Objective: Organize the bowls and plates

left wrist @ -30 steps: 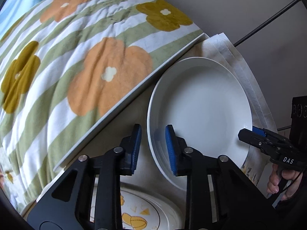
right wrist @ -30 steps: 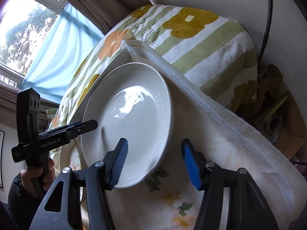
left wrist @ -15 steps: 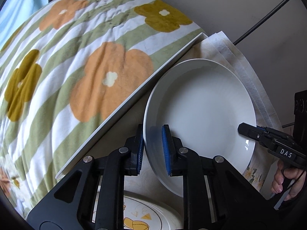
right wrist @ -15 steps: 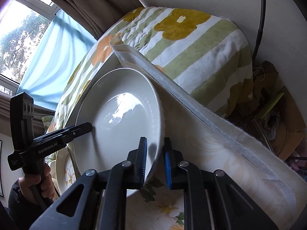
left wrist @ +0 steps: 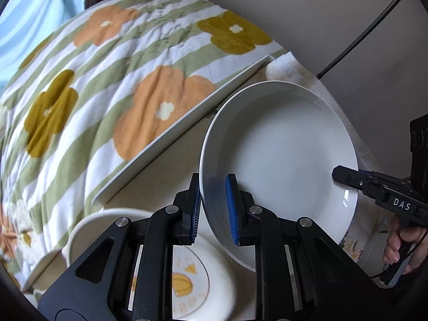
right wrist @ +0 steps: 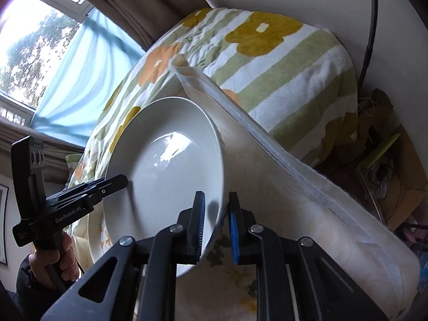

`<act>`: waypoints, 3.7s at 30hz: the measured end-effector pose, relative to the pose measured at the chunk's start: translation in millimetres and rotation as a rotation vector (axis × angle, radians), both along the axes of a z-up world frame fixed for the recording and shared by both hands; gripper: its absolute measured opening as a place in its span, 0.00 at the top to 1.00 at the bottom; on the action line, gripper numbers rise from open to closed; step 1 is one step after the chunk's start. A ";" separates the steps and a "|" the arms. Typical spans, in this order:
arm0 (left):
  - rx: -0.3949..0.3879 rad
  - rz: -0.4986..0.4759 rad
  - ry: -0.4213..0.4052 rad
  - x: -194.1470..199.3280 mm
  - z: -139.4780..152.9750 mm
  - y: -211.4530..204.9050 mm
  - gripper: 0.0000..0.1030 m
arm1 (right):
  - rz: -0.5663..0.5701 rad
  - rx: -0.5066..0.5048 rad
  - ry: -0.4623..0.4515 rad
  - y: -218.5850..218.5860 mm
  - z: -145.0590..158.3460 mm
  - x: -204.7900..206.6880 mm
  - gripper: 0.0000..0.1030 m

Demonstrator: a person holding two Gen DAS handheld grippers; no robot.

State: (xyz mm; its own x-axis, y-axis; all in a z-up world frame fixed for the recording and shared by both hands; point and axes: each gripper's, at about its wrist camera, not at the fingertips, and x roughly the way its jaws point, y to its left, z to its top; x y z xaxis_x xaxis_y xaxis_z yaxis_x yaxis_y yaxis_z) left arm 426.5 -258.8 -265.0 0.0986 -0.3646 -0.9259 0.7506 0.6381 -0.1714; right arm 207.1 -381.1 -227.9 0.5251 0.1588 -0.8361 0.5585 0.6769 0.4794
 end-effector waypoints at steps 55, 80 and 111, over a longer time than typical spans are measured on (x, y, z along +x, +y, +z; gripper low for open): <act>0.012 0.837 0.031 -249.6 -23.7 318.6 0.84 | 0.840 -0.077 0.031 240.2 14.7 -36.7 0.85; 0.317 0.689 -0.233 -254.8 -16.4 286.0 0.84 | 0.963 -0.421 0.048 285.2 9.8 -45.6 0.85; 0.184 0.703 -0.236 -250.8 43.9 275.9 0.61 | 0.824 -0.320 -0.106 237.2 65.9 -68.1 0.16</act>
State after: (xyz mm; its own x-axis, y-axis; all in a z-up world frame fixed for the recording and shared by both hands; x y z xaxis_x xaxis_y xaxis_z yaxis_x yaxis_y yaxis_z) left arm 175.6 17.1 -221.1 0.4530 0.0149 -0.8914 0.1609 0.9821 0.0982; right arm 138.9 -143.9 -162.0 0.4242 0.2877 -0.8587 -0.2011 0.9545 0.2204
